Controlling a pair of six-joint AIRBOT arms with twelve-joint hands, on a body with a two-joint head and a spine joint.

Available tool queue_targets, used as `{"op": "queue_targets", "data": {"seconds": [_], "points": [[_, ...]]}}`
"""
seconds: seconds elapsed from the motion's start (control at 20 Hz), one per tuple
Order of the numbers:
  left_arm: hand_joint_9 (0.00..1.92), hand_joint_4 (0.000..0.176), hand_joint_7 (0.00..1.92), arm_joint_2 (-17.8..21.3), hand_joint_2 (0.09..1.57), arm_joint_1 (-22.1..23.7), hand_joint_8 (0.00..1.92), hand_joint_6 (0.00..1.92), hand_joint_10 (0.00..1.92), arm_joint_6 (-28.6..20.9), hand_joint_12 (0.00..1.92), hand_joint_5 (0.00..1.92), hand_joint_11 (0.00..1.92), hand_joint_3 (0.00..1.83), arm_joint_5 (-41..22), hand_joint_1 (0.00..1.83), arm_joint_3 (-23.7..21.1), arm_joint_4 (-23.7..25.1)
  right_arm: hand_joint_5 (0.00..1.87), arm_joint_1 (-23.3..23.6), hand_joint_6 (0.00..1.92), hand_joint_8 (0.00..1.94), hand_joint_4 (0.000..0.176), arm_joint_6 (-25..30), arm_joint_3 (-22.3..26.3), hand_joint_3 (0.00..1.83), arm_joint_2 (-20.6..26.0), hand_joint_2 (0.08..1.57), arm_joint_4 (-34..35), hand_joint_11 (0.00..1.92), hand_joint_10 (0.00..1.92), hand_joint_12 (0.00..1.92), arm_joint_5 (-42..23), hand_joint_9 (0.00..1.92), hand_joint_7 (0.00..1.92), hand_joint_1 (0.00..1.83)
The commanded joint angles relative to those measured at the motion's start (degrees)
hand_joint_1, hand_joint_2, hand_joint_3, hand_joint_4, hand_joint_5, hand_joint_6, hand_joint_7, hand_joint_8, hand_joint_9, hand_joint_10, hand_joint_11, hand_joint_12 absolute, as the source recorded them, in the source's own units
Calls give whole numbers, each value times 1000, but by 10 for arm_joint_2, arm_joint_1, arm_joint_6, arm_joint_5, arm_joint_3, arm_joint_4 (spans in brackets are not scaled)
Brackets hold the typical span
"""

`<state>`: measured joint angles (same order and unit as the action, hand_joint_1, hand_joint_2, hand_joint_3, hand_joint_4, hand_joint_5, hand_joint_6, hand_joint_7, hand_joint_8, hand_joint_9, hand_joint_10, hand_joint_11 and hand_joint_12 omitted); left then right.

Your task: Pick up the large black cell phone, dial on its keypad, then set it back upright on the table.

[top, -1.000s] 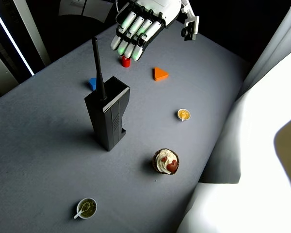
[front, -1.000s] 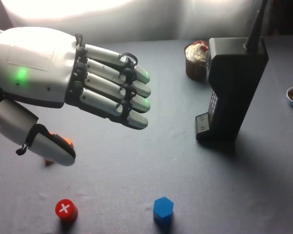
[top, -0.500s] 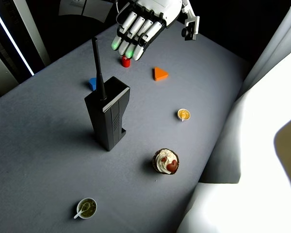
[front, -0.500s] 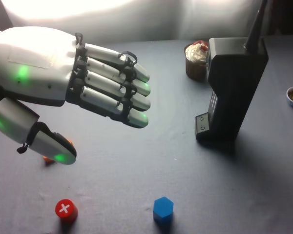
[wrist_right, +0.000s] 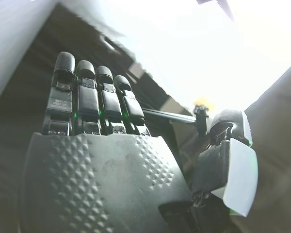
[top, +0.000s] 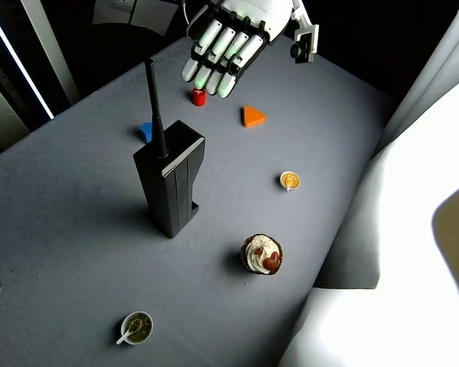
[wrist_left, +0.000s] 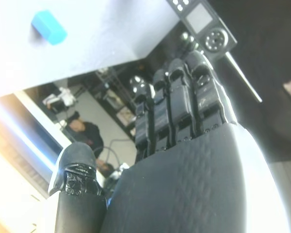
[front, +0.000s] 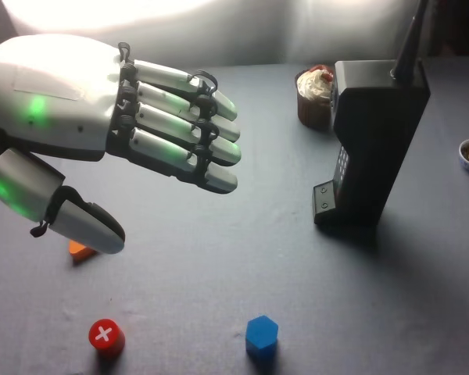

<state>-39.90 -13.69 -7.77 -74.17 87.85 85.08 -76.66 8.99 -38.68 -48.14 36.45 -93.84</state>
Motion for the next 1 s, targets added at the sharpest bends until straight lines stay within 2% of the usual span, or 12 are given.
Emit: {"op": "queue_targets", "data": {"seconds": [0.0,0.25,0.45,0.55,0.65,0.7,0.85,0.9,0.95], "points": [[201,36,246,2,1274,15,3,0,3,1,444,248,0,0,-24,0,1,-58,32,5,2,2,0,6,-1,6,2,883,-3,0,3,436,-69,103,69,102],[196,37,246,2,1273,15,5,5,4,1,421,248,0,0,-25,0,3,-58,28,40,1,0,0,22,0,0,6,873,-4,0,0,418,-28,96,60,185],[196,41,241,1,1268,16,2,1,1,1,413,244,0,0,-26,0,7,-59,22,58,1,1,0,75,-28,3,5,888,-34,0,0,402,23,83,52,254],[197,37,246,0,1269,17,4,3,3,1,411,251,0,0,-28,0,8,-59,26,61,2,1,0,88,-48,1,0,884,-43,0,2,444,38,83,53,308],[199,40,246,0,1266,17,2,1,3,1,430,248,0,0,-29,0,8,-59,29,96,2,1,0,95,-66,0,-4,883,-61,0,2,452,71,85,53,303],[191,36,246,1,1267,16,2,0,2,1,408,243,0,0,-29,0,8,-59,42,120,4,3,0,96,-75,0,-4,884,-82,0,2,490,99,92,65,358],[194,40,246,1,1265,15,0,0,2,0,426,243,0,0,-31,0,8,-61,24,157,4,1,0,95,-94,2,-8,894,-97,0,0,447,125,73,43,420],[204,35,257,1,1268,16,3,2,4,0,445,250,0,1,-31,0,7,-61,17,168,2,2,0,95,-99,0,-8,880,-100,0,0,419,137,58,34,540],[206,35,257,1,1267,16,3,3,5,0,446,251,0,0,-31,0,7,-61,10,181,0,1,0,95,-103,3,-8,900,-108,0,0,400,149,50,25,567]]}}
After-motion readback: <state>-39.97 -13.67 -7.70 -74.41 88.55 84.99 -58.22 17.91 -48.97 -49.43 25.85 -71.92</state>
